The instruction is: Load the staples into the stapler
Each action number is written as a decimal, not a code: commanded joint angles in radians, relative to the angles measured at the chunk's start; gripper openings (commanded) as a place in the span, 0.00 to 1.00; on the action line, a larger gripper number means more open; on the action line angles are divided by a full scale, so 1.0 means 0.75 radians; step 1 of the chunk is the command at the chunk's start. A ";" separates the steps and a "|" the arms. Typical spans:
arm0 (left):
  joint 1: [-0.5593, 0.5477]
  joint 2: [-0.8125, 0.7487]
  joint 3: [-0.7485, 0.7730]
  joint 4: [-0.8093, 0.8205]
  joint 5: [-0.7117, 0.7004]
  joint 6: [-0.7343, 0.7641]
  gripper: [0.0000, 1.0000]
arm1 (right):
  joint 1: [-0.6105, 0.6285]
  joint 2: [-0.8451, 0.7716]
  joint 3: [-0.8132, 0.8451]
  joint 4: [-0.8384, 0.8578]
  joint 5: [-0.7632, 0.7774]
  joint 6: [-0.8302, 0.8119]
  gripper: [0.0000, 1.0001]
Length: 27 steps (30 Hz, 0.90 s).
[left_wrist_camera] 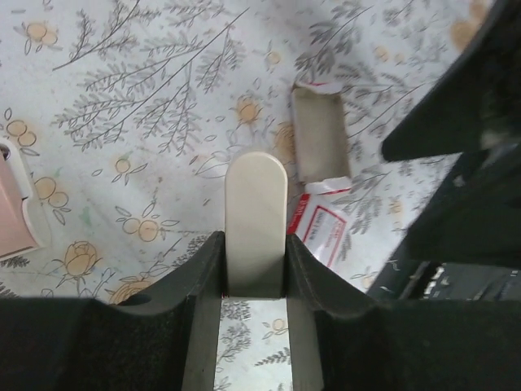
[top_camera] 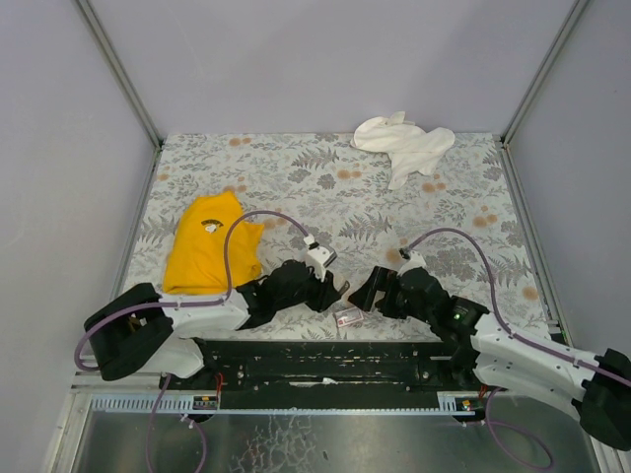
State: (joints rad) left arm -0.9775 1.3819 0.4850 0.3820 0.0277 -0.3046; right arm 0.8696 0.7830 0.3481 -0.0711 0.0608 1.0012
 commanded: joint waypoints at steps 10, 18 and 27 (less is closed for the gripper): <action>-0.063 -0.124 -0.009 0.053 0.140 -0.112 0.00 | -0.006 0.197 0.004 0.401 -0.076 0.273 0.99; -0.100 -0.088 0.021 0.056 0.138 -0.113 0.00 | -0.006 0.294 -0.043 0.614 -0.176 0.361 0.92; -0.103 -0.122 -0.011 0.046 0.032 -0.143 0.00 | -0.007 0.040 -0.119 0.443 -0.001 0.422 0.93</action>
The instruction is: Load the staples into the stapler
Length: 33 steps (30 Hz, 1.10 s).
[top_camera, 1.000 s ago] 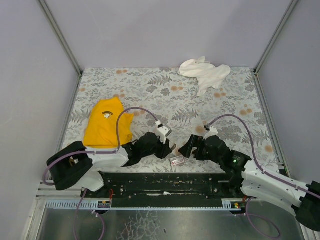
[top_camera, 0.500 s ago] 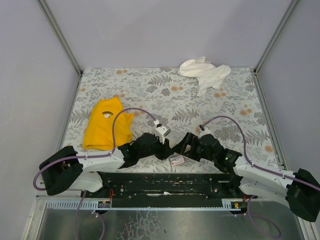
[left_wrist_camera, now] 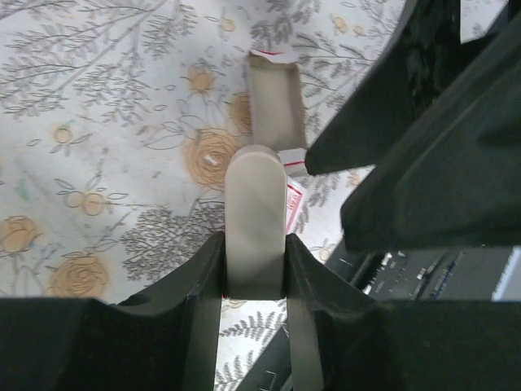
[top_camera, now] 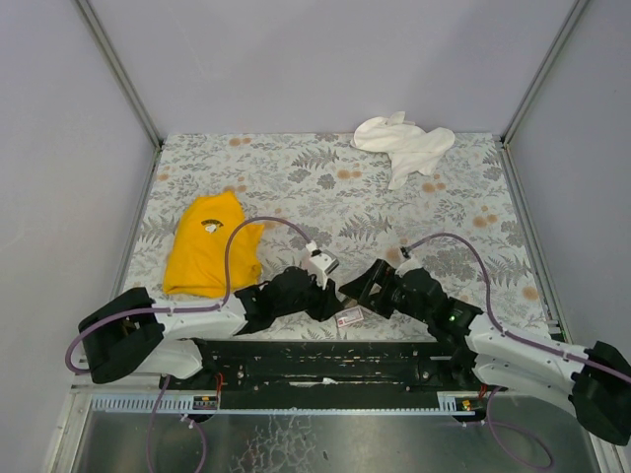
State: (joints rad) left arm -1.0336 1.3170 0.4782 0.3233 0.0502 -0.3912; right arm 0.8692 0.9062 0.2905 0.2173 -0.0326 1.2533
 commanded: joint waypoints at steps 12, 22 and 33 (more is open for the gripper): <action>-0.030 -0.061 0.028 0.139 0.140 -0.001 0.00 | -0.006 -0.197 -0.054 0.069 0.099 0.064 0.95; -0.054 -0.043 0.046 0.173 0.163 -0.003 0.00 | -0.006 -0.006 0.001 0.176 0.000 0.058 0.71; -0.059 -0.001 0.065 0.189 0.142 -0.025 0.00 | -0.006 -0.022 -0.039 0.222 0.002 0.118 0.00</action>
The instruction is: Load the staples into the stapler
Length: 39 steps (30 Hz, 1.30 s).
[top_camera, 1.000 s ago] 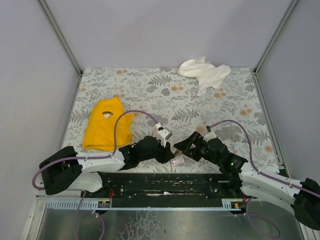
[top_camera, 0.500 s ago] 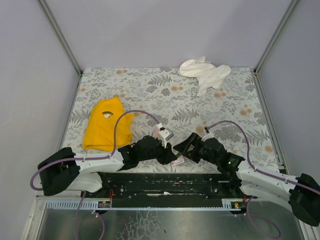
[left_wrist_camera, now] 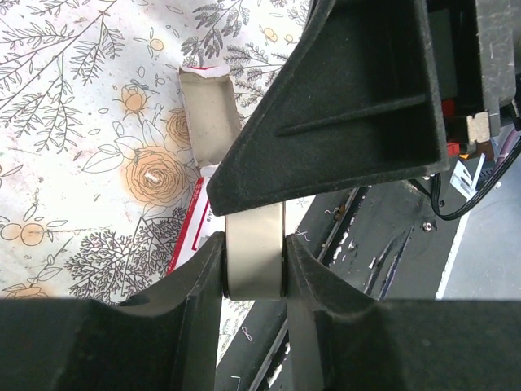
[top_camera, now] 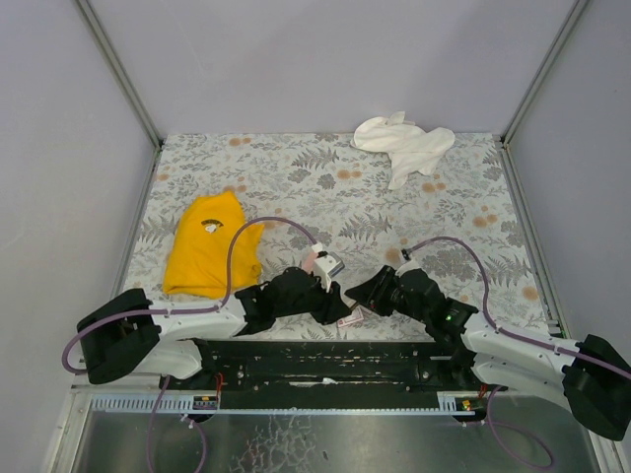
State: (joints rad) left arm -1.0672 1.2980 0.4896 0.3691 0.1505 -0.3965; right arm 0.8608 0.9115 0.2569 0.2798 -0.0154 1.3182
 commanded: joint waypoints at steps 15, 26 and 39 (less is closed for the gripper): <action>-0.020 0.052 0.054 0.122 -0.012 -0.041 0.00 | 0.004 -0.221 0.035 -0.108 0.088 -0.046 0.88; -0.021 0.048 0.069 0.087 -0.068 -0.041 0.00 | 0.005 -0.188 0.012 -0.077 0.074 -0.038 0.86; 0.197 0.339 0.343 -0.229 -0.483 -0.105 0.00 | -0.294 -0.190 0.393 -0.836 0.231 -0.703 0.99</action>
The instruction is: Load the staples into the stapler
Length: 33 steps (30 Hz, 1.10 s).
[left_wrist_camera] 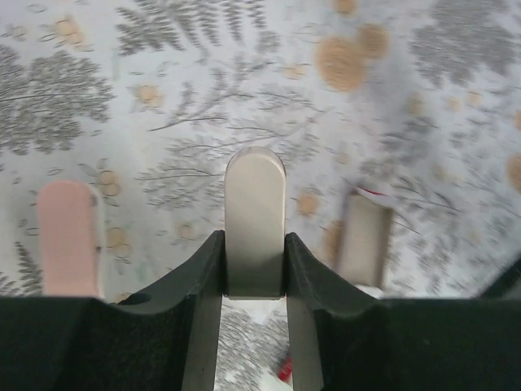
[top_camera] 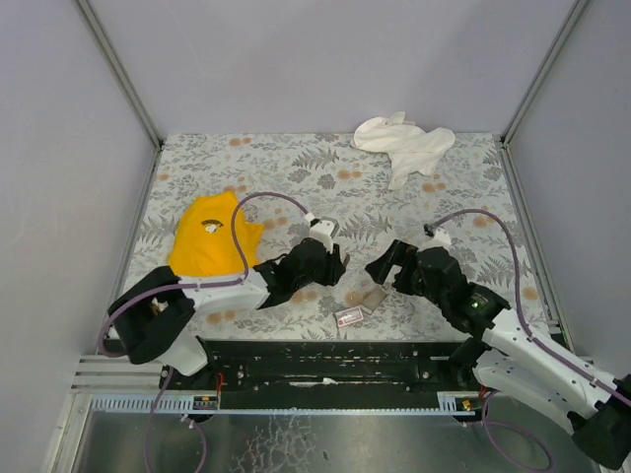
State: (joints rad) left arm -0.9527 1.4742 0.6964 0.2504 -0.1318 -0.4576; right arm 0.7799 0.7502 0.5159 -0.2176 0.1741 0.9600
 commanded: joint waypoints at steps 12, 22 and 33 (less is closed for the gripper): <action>0.051 0.353 0.180 -0.153 -0.147 -0.030 0.00 | -0.573 0.254 0.083 -0.087 -0.323 -0.420 0.99; 0.051 0.330 0.190 -0.102 -0.051 -0.006 0.72 | -0.576 0.258 0.045 -0.010 -0.359 -0.505 0.99; 0.401 0.020 0.175 -0.025 0.165 0.141 1.00 | -0.762 0.311 0.259 -0.033 -0.353 -0.751 0.99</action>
State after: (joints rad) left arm -0.8280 1.6054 0.8280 0.1574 -0.0723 -0.3790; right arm 0.3172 0.9928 0.6384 -0.2840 -0.0727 0.4885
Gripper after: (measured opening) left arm 0.996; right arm 0.992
